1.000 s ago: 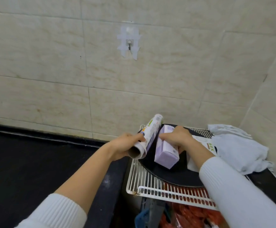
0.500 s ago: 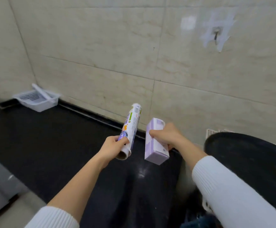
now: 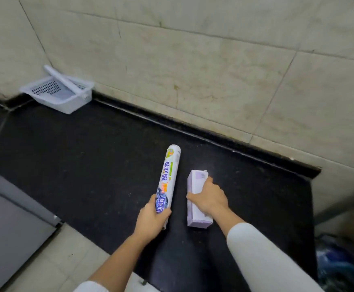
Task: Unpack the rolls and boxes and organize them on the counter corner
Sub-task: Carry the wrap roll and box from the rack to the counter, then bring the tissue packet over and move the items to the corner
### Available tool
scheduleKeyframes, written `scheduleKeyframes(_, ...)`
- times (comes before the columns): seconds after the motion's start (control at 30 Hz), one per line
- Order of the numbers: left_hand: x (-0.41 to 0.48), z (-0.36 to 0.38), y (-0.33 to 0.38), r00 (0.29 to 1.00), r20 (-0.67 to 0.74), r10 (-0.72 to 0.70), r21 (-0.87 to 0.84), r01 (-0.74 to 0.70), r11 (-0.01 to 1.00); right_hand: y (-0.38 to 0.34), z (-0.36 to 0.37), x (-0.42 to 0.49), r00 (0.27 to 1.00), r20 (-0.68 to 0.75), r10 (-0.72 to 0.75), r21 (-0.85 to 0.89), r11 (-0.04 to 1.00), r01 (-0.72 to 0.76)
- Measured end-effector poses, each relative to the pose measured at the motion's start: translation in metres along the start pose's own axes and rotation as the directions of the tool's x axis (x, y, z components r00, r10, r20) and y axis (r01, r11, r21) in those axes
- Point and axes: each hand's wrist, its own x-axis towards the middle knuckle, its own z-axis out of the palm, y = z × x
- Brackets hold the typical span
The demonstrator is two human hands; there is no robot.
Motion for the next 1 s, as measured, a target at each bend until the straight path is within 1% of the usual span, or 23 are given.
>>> scheduleKeyframes(0.2, 0.011, 0.003, -0.013, 0.999, 0.031, -0.025, 0.044, 0.024, 0.999, -0.012, 0.035, 0.011, 0.999, 0.006, 0.041, -0.092, 0.995, -0.040)
scheduleKeyframes(0.23, 0.010, 0.006, -0.013, 0.999, 0.027, -0.030, 0.080, 0.028, 0.996, -0.011, 0.037, 0.011, 0.999, 0.003, 0.046, -0.096, 0.994, -0.045)
scheduleKeyframes(0.33, 0.010, 0.016, -0.011, 0.998, -0.027, -0.054, 0.298, 0.059, 0.953, -0.010, 0.040, 0.012, 0.999, -0.005, 0.049, -0.093, 0.994, -0.049)
scheduleKeyframes(0.4, 0.010, 0.018, -0.008, 0.997, -0.041, -0.065, 0.370, 0.076, 0.926, -0.009, 0.041, 0.011, 0.999, 0.003, 0.054, -0.082, 0.995, -0.053)
scheduleKeyframes(0.53, 0.015, 0.016, -0.008, 0.992, -0.020, -0.121, 0.388, 0.119, 0.914, -0.008, 0.036, 0.007, 0.999, -0.003, 0.045, -0.052, 0.998, -0.045)
scheduleKeyframes(0.67, 0.017, 0.007, 0.002, 0.989, -0.035, -0.141, 0.409, 0.143, 0.901, -0.004, 0.015, 0.002, 0.999, -0.044, -0.031, 0.008, 0.999, 0.032)
scheduleKeyframes(0.73, 0.018, 0.003, 0.020, 0.995, -0.073, -0.072, 0.405, 0.095, 0.910, 0.001, -0.005, -0.002, 0.996, -0.085, -0.041, 0.038, 0.998, 0.044)
scheduleKeyframes(0.8, 0.019, 0.004, 0.048, 0.994, -0.090, 0.061, 0.398, -0.021, 0.917, 0.010, -0.032, -0.008, 0.987, -0.156, -0.043, 0.069, 0.996, 0.055)
scheduleKeyframes(0.9, 0.020, 0.023, 0.109, 0.966, -0.034, 0.255, 0.365, -0.225, 0.903, 0.034, -0.084, -0.025, 0.948, -0.314, -0.046, 0.102, 0.991, 0.082)
scheduleKeyframes(1.0, 0.008, 0.063, 0.174, 0.913, 0.042, 0.405, 0.311, -0.397, 0.863, 0.072, -0.141, -0.049, 0.888, -0.459, -0.013, 0.130, 0.988, 0.082)
